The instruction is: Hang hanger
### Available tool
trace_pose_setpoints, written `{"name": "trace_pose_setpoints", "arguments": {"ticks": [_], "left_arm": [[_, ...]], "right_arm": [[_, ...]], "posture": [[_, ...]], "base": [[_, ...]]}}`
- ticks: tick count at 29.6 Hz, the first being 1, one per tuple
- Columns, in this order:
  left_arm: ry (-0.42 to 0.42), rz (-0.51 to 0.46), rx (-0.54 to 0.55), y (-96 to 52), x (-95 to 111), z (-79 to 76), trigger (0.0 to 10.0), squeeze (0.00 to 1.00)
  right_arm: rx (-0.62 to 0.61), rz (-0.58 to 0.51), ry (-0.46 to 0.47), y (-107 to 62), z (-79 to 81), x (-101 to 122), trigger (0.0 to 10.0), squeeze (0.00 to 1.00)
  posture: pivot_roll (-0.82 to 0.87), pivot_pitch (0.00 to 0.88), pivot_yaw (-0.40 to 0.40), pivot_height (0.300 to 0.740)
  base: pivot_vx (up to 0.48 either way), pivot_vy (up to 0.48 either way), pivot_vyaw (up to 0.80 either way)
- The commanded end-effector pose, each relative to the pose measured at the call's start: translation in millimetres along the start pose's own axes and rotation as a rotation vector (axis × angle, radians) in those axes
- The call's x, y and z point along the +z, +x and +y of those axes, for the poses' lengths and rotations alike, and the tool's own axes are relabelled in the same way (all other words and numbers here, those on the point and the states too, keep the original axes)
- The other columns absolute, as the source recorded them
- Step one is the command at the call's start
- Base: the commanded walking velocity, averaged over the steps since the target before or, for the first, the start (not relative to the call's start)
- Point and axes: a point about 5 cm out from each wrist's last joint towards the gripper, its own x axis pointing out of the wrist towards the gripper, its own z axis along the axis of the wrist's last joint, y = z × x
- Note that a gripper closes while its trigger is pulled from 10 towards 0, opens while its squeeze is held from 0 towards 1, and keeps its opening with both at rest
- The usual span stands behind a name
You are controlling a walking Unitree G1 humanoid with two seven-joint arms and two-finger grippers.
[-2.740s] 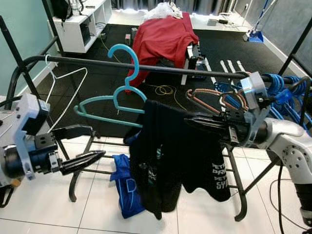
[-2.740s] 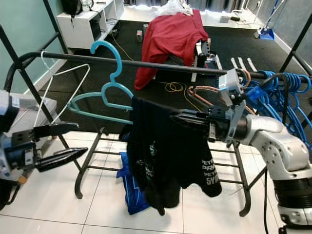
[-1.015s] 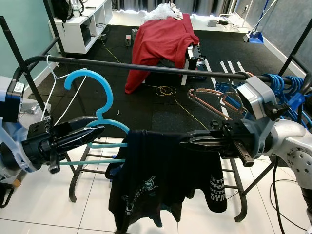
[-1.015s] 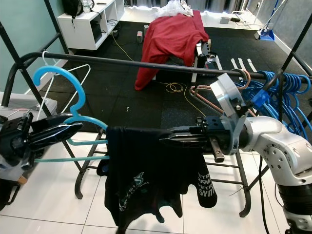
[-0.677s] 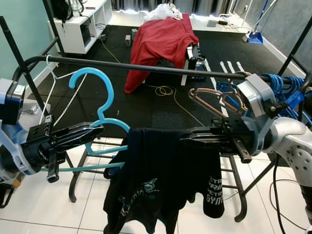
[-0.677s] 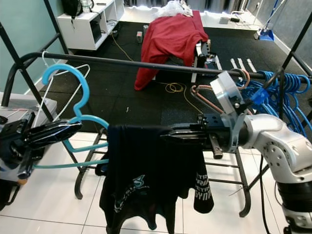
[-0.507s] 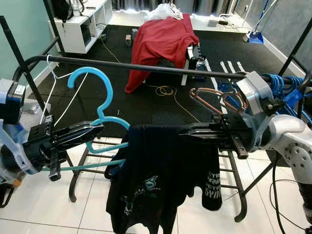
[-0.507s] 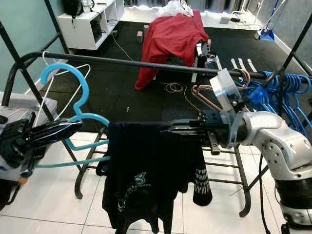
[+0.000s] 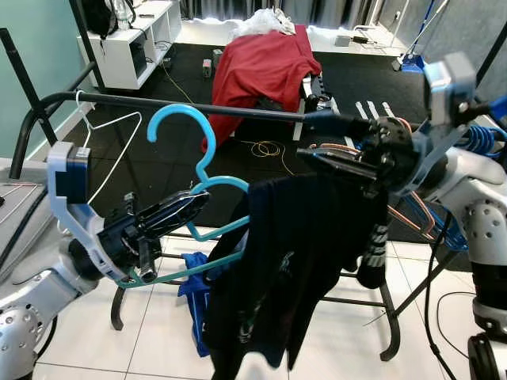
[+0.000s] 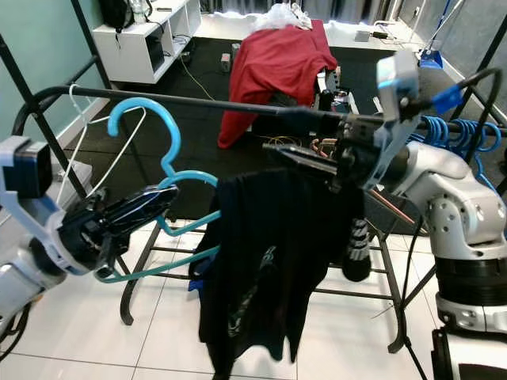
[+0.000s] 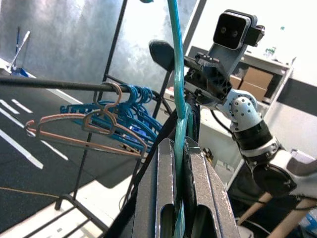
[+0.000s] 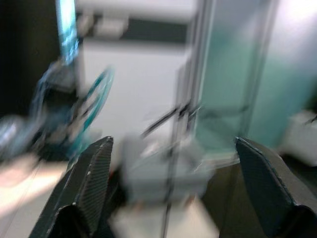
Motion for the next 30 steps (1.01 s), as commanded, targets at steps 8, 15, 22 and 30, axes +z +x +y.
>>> {"name": "trace_pose_setpoints", "arguments": {"ticks": [8, 15, 22, 30], "left_arm": [[0.137, -0.245, 0.310, -5.2, 37.3, 38.0, 0.0, 0.00], [0.228, -0.271, 0.568, -12.8, 47.9, 61.6, 0.0, 0.00], [0.267, -0.314, 0.580, -6.1, 56.4, 58.8, 0.0, 0.00], [0.273, -0.376, 0.382, 16.9, 70.5, 31.6, 0.0, 0.00]], "right_arm": [[-0.568, -0.375, -0.133, -39.2, -53.5, 65.7, 10.0, 0.47], [-0.609, -0.356, -0.168, -45.9, -55.6, 69.1, 10.0, 0.00], [-0.505, 0.119, -0.166, -22.7, -44.4, -10.7, 10.0, 0.00], [-0.418, 0.269, -0.035, 5.6, -23.4, -83.4, 10.0, 0.00]], "posture": [[-0.02, 0.034, -0.033, 0.740], [-0.03, 0.037, -0.032, 0.740], [-0.03, 0.042, -0.031, 0.740], [-0.02, 0.043, -0.040, 0.740]], "base": [[0.000, 0.000, 0.00], [0.000, 0.000, 0.00], [0.000, 0.000, 0.00], [0.000, 0.000, 0.00]]}}
